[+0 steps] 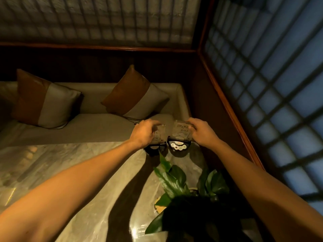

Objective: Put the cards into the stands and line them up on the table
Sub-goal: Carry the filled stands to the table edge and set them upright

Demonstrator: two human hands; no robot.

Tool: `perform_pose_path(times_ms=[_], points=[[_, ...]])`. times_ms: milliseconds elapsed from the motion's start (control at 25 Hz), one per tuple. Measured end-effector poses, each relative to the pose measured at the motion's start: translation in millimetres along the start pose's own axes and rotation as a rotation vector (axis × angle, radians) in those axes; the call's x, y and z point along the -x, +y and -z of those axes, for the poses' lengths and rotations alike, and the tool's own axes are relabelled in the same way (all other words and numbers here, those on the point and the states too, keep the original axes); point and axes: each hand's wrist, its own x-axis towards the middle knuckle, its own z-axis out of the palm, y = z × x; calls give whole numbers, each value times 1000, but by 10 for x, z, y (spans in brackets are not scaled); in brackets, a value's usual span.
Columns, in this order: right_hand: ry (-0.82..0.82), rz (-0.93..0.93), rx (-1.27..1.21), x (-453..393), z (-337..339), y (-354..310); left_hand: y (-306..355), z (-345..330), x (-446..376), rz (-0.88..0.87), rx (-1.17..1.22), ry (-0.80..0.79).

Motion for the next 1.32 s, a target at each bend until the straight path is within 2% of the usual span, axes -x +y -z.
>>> perform_pose_path(times_ms=[440, 760, 960, 1320], points=[[-56, -87, 31, -304, -179, 863, 87, -693, -640, 37, -14, -120], [-132, -105, -25, -512, -290, 1038, 37, -874, -893, 22, 7, -145], [-180, -88, 20, -563, -233, 1091, 3, -929, -950, -17, 14, -128], [-170, -130, 20, -595, -101, 1207, 19, -982, -1000, 9, 70, -119]])
